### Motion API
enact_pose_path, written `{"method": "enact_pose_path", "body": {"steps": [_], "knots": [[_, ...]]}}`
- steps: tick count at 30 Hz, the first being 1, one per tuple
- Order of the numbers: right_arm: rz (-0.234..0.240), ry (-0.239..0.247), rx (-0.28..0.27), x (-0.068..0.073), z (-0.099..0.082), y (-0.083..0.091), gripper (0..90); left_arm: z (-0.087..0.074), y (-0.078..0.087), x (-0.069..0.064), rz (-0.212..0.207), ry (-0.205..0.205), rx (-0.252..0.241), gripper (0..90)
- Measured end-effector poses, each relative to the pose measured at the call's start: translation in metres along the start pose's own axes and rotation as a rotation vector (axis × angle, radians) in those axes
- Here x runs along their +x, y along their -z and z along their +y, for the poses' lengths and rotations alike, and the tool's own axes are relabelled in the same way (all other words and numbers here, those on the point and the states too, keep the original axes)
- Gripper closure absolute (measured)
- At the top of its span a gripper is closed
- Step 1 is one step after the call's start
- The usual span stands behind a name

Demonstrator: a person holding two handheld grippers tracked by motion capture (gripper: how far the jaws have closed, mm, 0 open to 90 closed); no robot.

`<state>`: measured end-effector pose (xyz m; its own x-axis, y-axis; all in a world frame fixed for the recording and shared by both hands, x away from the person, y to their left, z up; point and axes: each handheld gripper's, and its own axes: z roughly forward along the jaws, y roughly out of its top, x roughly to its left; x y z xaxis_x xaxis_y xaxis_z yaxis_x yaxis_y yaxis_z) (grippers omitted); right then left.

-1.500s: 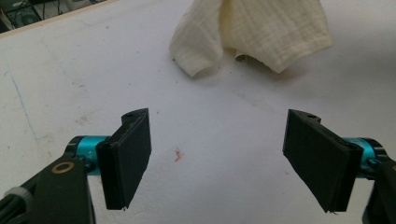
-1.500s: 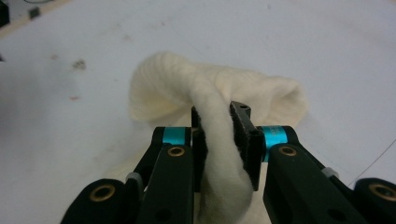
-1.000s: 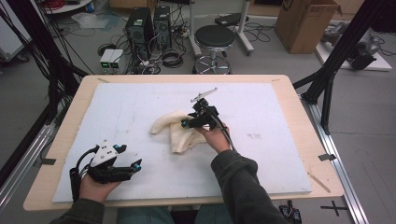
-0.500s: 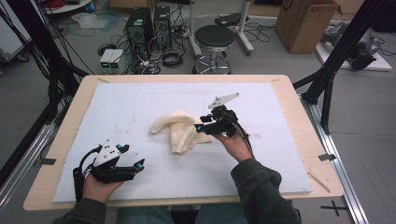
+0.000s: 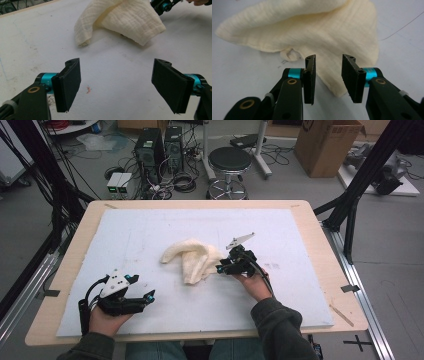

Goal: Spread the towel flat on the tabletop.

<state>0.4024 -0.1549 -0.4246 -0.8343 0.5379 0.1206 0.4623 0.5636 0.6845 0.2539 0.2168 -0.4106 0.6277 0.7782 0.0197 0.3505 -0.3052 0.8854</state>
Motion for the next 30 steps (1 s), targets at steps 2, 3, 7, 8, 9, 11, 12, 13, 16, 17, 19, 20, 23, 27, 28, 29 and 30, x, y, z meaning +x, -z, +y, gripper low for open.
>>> {"method": "enact_pose_path", "body": {"steps": [2,3,7,8,9,11,12,13,16,17,19,20,23,27,28,29,30], "knots": [[-0.011,0.007,0.032,0.0,-0.001,-0.007,64.1,0.0,0.0,0.001,-0.002,0.001,0.0,24.1],[-0.012,0.007,0.043,0.0,-0.001,-0.01,64.8,0.0,0.001,0.0,-0.002,0.006,-0.002,24.1],[-0.037,0.016,0.035,0.0,-0.002,-0.012,73.4,0.0,0.0,0.001,-0.003,0.002,-0.001,24.1],[-0.05,0.026,0.033,0.001,-0.002,-0.012,75.9,0.0,0.0,0.001,-0.002,-0.001,0.002,24.1],[-0.055,0.029,0.033,0.001,-0.002,-0.012,77.9,0.0,0.0,0.0,-0.002,0.003,-0.001,24.1],[-0.062,0.037,0.038,0.0,-0.002,-0.012,81.7,0.0,0.0,0.0,-0.003,-0.003,0.003,24.1],[-0.059,0.039,0.034,-0.001,-0.002,-0.012,84.2,0.001,0.0,-0.001,-0.003,-0.003,0.003,24.1],[-0.054,0.034,0.038,-0.001,-0.002,-0.011,85.5,0.0,0.0,-0.001,-0.002,-0.003,0.003,24.1],[-0.03,0.03,0.035,-0.003,-0.003,-0.007,86.3,0.0,-0.001,-0.001,0.0,0.0,0.004,24.1],[-0.026,0.033,0.027,-0.002,-0.003,-0.004,86.4,0.0,-0.001,0.0,0.0,0.002,0.004,24.1],[-0.022,0.029,0.007,-0.001,-0.002,0.003,86.5,-0.001,-0.002,-0.001,0.0,0.009,0.003,24.1],[-0.021,0.034,-0.008,0.0,-0.003,0.008,86.5,0.0,-0.002,-0.001,0.0,0.007,0.004,24.1],[-0.025,0.05,-0.009,0.003,-0.006,0.025,86.5,0.001,-0.001,-0.002,-0.001,0.003,-0.002,24.1],[-0.045,0.059,-0.027,0.004,-0.015,0.048,86.5,0.002,-0.003,-0.004,-0.004,0.004,-0.007,24.1],[-0.055,0.061,-0.023,0.004,-0.019,0.054,86.5,0.003,-0.003,-0.005,-0.007,0.0,-0.004,24.2],[-0.065,0.061,-0.016,0.004,-0.023,0.059,86.4,0.003,-0.003,-0.005,-0.008,-0.005,-0.005,24.2],[-0.072,0.066,-0.014,0.003,-0.028,0.063,86.4,0.003,-0.003,-0.006,-0.01,-0.006,-0.007,24.2]]}}
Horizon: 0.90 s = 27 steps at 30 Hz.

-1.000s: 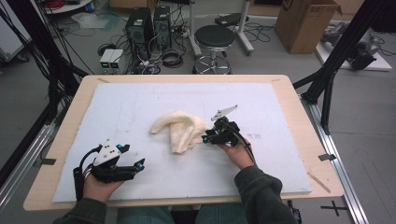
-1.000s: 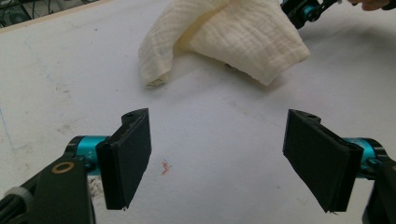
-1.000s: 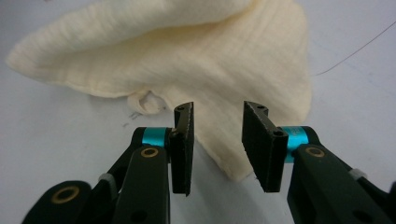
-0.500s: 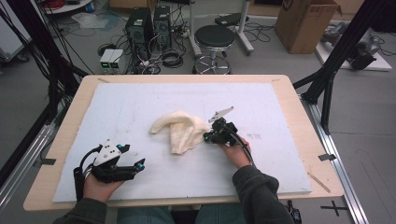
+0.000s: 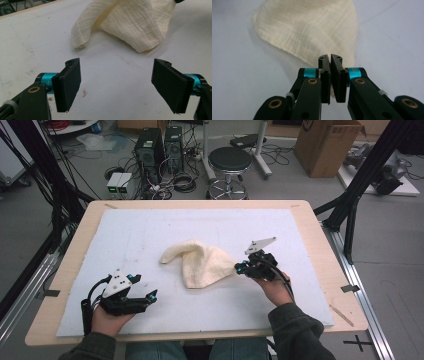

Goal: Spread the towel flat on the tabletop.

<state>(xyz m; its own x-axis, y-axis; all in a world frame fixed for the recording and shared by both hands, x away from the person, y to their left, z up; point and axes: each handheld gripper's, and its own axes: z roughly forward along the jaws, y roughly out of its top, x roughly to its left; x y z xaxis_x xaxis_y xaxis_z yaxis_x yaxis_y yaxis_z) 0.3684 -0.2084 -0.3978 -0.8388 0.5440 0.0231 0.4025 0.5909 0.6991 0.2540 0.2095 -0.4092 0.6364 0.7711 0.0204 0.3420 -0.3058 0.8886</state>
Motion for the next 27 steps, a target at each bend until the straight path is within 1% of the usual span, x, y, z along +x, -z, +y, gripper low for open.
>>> {"method": "enact_pose_path", "body": {"steps": [4,6,8,11,13,15,18,19,21,22,26,27], "knots": [[-0.025,-0.023,0.02,-0.004,-0.023,0.013,86.4,0.002,-0.002,-0.001,-0.006,0.008,-0.006,24.5],[-0.034,-0.03,0.026,-0.005,-0.034,0.019,86.4,0.003,-0.003,-0.002,-0.006,0.0,-0.003,24.5],[-0.037,-0.045,0.025,-0.005,-0.044,0.024,86.4,0.004,-0.004,-0.004,-0.008,-0.001,-0.006,24.5],[-0.049,-0.073,0.02,-0.006,-0.062,0.035,86.4,0.008,-0.008,-0.008,-0.02,-0.012,-0.005,24.6],[-0.055,-0.091,0.01,-0.006,-0.072,0.04,86.4,0.011,-0.013,-0.011,-0.036,-0.014,-0.003,24.7],[-0.054,-0.105,0.002,-0.006,-0.079,0.041,86.4,0.014,-0.018,-0.015,-0.05,-0.019,-0.003,25.1],[-0.081,-0.117,0.023,-0.008,-0.088,0.04,86.4,0.019,-0.028,-0.021,-0.065,-0.026,-0.002,25.3],[-0.081,-0.126,0.022,-0.01,-0.089,0.04,86.4,0.02,-0.032,-0.023,-0.068,-0.027,-0.007,25.5],[-0.095,-0.132,0.011,-0.014,-0.092,0.044,86.4,0.023,-0.04,-0.027,-0.075,-0.033,-0.007,26.4],[-0.1,-0.134,0.007,-0.015,-0.093,0.046,86.4,0.024,-0.044,-0.029,-0.082,-0.028,-0.013,27.3],[-0.09,-0.137,0.003,-0.015,-0.096,0.044,86.3,0.027,-0.063,-0.034,-0.113,-0.024,-0.005,33.8],[-0.087,-0.134,0.003,-0.015,-0.096,0.044,86.3,0.027,-0.068,-0.035,-0.128,-0.025,0.0,37.0]]}}
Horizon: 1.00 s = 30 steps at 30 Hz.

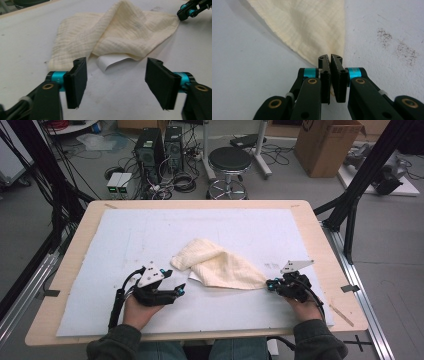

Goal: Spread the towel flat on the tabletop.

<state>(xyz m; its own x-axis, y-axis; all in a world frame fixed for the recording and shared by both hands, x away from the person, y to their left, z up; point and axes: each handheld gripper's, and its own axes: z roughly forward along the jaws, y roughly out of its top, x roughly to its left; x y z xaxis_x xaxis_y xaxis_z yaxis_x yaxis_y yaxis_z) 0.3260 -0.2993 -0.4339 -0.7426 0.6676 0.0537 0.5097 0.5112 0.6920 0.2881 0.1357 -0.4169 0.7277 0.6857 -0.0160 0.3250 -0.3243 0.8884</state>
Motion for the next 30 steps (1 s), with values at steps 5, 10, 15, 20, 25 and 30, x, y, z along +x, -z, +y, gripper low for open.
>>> {"method": "enact_pose_path", "body": {"steps": [5,10,15,20,25,30], "knots": [[0.008,0.003,-0.008,-0.001,0.001,-0.002,86.0,0.006,-0.027,-0.003,-0.057,-0.04,0.053,56.7],[0.009,0.008,-0.017,-0.002,0.002,-0.002,85.9,0.016,-0.054,-0.005,-0.098,-0.069,0.116,57.6],[0.014,0.013,-0.023,-0.002,0.003,-0.003,85.8,0.022,-0.073,-0.009,-0.129,-0.085,0.144,56.5],[0.013,0.016,-0.031,-0.002,0.004,-0.003,85.8,0.025,-0.094,-0.011,-0.122,-0.095,0.23,60.0],[0.019,0.023,-0.037,-0.003,0.005,-0.005,85.7,0.028,-0.1,-0.01,-0.118,-0.108,0.237,78.4],[0.039,0.026,-0.042,-0.002,0.008,-0.007,85.7,0.032,-0.091,-0.004,-0.102,-0.114,0.226,87.5]]}}
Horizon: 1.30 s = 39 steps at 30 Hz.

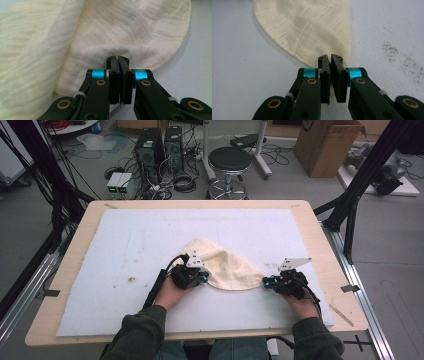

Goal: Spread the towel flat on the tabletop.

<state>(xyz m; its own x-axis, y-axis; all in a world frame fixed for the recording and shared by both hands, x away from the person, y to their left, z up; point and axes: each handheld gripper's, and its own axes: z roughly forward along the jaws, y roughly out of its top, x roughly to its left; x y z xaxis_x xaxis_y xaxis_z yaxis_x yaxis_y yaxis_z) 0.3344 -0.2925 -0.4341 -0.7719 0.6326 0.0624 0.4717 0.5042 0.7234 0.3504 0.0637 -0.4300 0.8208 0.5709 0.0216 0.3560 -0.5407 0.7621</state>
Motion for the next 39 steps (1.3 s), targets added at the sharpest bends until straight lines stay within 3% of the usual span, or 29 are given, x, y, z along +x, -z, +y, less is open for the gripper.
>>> {"method": "enact_pose_path", "body": {"steps": [4,9,14,16,18,25,30,36,39], "knots": [[0.028,0.007,-0.031,0.009,0.006,0.002,85.8,0.001,0.021,0.005,0.003,-0.014,-0.023,87.5],[0.073,0.049,-0.062,0.027,0.021,-0.003,85.8,-0.002,0.058,0.017,0.024,-0.029,-0.049,87.5],[0.111,0.097,-0.077,0.047,0.035,-0.006,85.8,-0.006,0.088,0.018,0.059,-0.081,-0.031,87.5],[0.123,0.122,-0.081,0.055,0.039,-0.008,85.8,-0.008,0.097,0.015,0.081,-0.116,-0.001,87.5],[0.14,0.141,-0.071,0.062,0.041,-0.009,85.8,-0.012,0.105,0.01,0.078,-0.132,0.009,87.5],[0.176,0.163,-0.061,0.079,0.036,-0.003,85.8,-0.034,0.122,-0.011,0.055,-0.151,0.006,87.4],[0.202,0.179,-0.013,0.091,0.027,-0.008,85.8,-0.056,0.125,-0.024,0.04,-0.157,0.022,87.5],[0.241,0.21,0.028,0.105,0.023,-0.018,85.8,-0.076,0.125,-0.022,0.03,-0.131,0.058,87.4],[0.254,0.221,0.04,0.109,0.023,-0.021,85.1,-0.081,0.125,-0.022,0.004,-0.111,0.04,87.1]]}}
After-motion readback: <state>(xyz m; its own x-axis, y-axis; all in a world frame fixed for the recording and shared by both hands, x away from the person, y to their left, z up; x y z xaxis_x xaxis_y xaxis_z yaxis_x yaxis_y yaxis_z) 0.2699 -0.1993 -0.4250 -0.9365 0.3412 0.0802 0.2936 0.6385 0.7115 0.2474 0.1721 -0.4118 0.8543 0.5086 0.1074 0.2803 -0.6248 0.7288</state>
